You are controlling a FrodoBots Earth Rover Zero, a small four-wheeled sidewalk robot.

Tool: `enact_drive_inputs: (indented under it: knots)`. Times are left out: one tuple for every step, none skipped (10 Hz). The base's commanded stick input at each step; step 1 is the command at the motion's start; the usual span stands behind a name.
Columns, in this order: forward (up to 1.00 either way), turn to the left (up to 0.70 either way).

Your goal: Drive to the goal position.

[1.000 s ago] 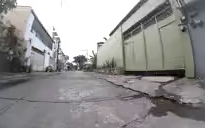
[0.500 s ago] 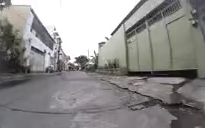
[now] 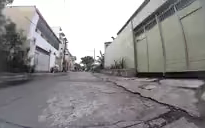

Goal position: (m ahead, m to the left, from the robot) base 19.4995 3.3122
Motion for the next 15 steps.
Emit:
enact_drive_inputs:
  knots:
    - [0.92,0.0]
    - [0.92,-0.02]
    - [0.92,-0.03]
    - [0.92,0.0]
    - [0.92,0.0]
    - [0.92,0.0]
    - [0.93,0.0]
    - [0.92,0.0]
    - [0.92,0.0]
    - [0.92,0.0]
    - [0.92,0.0]
    - [0.92,0.0]
    - [0.92,0.0]
    - [0.92,0.0]
    - [0.92,0.0]
